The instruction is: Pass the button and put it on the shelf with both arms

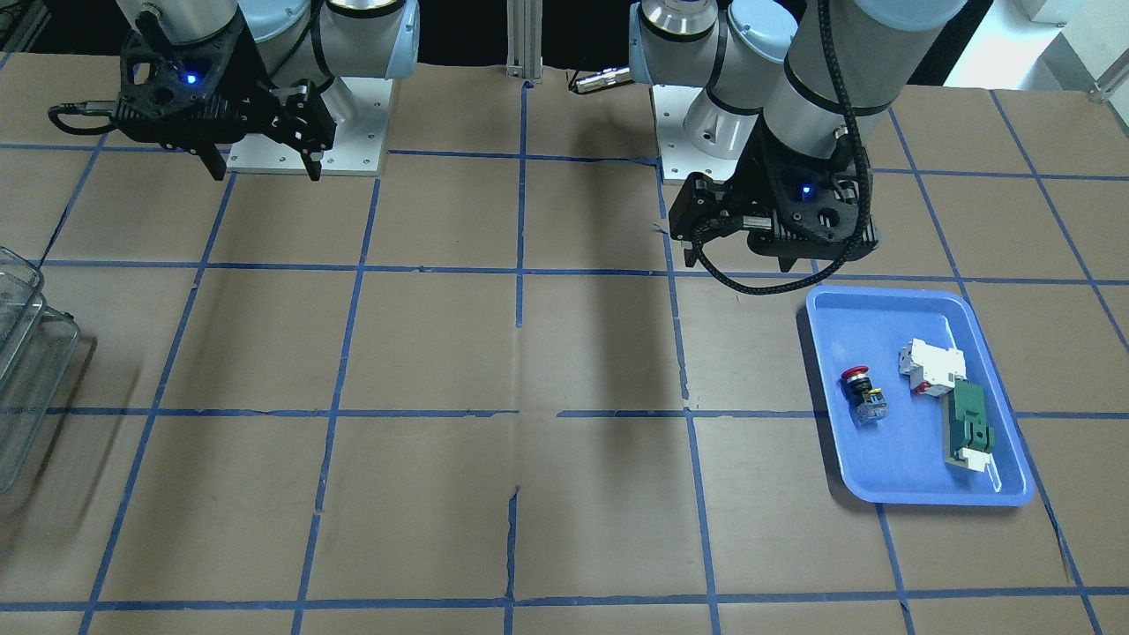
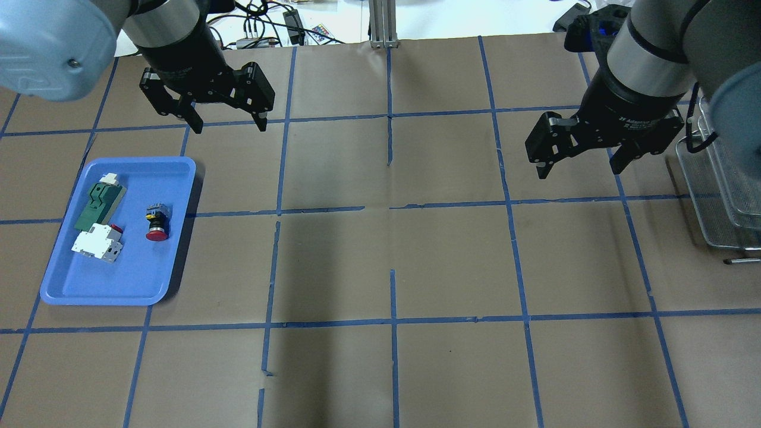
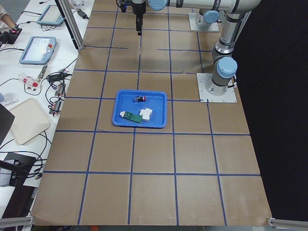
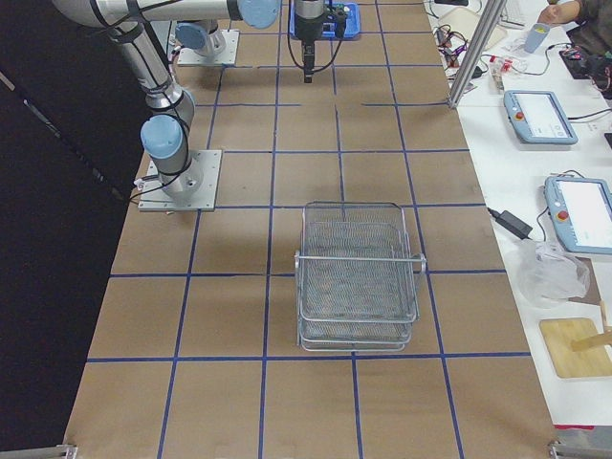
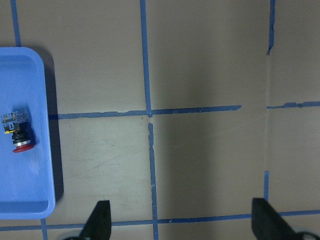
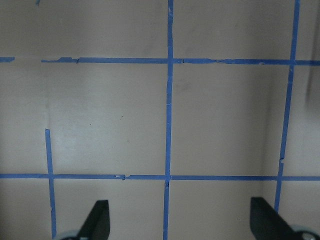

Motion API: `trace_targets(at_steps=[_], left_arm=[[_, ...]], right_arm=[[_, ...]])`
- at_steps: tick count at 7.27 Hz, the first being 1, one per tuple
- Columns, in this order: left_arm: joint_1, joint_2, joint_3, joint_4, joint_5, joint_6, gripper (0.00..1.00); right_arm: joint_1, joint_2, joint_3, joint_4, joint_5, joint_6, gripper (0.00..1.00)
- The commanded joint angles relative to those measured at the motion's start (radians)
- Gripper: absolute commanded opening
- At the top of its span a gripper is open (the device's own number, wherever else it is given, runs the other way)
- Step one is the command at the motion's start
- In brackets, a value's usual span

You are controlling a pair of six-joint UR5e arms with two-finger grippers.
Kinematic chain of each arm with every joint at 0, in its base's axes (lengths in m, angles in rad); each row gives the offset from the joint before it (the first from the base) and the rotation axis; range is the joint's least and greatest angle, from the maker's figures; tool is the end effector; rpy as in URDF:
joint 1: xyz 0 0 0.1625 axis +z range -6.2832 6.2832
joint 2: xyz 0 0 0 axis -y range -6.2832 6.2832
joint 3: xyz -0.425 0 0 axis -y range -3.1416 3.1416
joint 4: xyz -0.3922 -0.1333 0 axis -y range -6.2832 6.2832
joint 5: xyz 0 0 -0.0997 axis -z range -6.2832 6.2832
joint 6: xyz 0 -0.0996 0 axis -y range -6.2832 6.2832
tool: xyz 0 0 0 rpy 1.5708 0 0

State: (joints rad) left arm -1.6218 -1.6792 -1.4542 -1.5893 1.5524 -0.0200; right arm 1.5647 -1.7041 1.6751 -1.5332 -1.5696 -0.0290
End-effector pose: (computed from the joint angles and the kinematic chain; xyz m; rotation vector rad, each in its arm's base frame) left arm -0.1623 -0.5292 0.4876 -0.0483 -3.1232 -0.0171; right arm 0.1308 -0.4352 0.4946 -0.0360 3.1400 0.0135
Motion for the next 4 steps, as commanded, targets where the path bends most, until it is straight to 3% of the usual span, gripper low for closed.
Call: trace_targets(at_steps=[1,4], left_arm=[[0.000,0.001,-0.002,0.002,0.000,0.000,1.00],[0.031,0.012,-0.012,-0.008,0.005,0.011,1.00]], right_arm=[[0.000,0.000,0.000,0.001,0.002,0.000,1.00],[-0.002,-0.002,-0.002,0.002,0.000,0.000,1.00]])
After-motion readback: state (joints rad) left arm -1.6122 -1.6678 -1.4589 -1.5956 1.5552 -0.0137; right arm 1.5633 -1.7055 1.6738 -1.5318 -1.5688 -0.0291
